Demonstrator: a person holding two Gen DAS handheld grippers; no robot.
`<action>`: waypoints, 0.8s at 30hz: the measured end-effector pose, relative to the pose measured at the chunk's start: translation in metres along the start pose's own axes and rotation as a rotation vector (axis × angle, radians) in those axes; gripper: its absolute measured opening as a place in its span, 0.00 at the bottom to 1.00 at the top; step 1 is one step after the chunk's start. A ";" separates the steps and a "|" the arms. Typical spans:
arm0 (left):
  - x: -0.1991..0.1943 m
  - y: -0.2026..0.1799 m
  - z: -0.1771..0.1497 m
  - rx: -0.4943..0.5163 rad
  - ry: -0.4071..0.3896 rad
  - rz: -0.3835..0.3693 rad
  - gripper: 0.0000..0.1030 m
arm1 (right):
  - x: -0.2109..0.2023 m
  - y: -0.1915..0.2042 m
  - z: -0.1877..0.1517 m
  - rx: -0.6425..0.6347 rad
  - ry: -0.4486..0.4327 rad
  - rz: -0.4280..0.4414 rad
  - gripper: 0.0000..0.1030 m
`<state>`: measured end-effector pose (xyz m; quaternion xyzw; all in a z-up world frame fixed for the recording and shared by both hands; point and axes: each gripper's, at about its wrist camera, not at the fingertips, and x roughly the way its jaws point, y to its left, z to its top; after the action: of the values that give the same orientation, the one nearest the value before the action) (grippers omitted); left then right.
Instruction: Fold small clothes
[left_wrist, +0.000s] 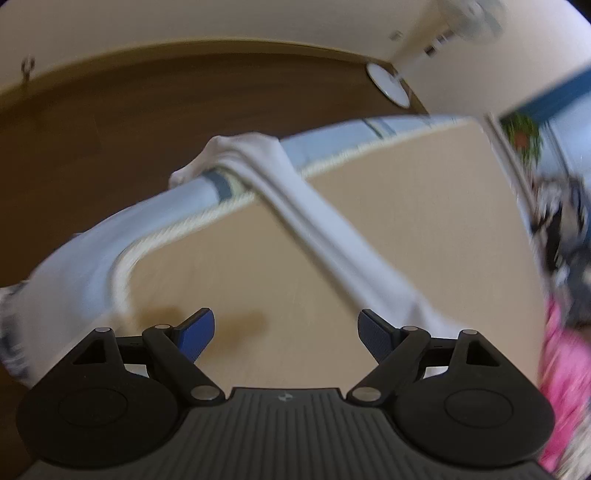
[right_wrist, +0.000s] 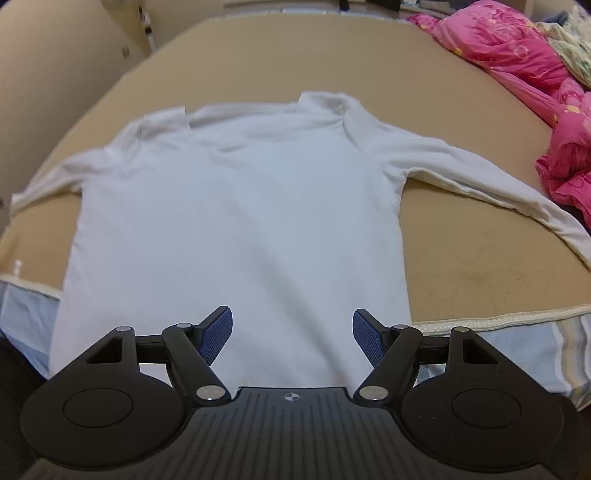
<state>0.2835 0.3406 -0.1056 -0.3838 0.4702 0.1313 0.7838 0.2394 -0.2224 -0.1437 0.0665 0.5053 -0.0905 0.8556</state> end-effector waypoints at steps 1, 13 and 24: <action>0.009 0.000 0.011 -0.029 0.005 -0.012 0.86 | 0.003 0.003 0.001 -0.009 0.013 -0.011 0.72; 0.071 -0.004 0.088 -0.247 -0.057 0.009 0.09 | 0.018 0.034 0.003 -0.147 0.102 -0.061 0.72; -0.068 -0.236 -0.125 0.406 -0.100 -0.434 0.41 | 0.015 0.008 -0.012 -0.091 0.077 -0.034 0.72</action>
<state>0.3018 0.1017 0.0316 -0.3040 0.3546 -0.1173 0.8764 0.2379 -0.2136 -0.1629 0.0223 0.5425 -0.0795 0.8360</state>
